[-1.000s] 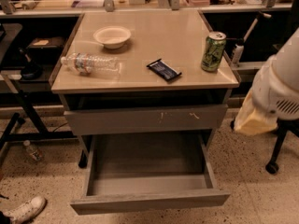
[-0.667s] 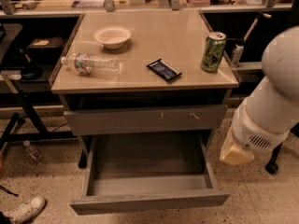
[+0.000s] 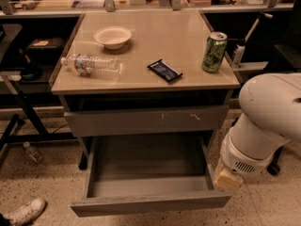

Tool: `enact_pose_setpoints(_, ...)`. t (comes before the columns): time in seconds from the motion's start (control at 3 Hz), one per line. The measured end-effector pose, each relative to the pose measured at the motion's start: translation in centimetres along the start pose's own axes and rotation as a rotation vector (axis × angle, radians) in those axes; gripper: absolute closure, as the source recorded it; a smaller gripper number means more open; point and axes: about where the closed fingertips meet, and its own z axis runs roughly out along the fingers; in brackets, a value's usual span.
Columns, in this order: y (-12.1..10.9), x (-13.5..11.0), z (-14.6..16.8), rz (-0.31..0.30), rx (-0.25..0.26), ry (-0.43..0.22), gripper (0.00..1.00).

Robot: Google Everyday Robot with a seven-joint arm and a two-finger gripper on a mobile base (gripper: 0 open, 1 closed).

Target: Close middle drawer

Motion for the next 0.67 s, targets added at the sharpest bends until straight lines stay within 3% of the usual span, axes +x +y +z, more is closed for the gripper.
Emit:
enact_pose_setpoints(0.33, 1.3, -0.1, 4.4, 0.000, -0.061, -0.049, 1.00)
enact_pose_setpoints(0.67, 2.0, -0.3, 11.4, 0.020, -0.137, -0.070, 1.00)
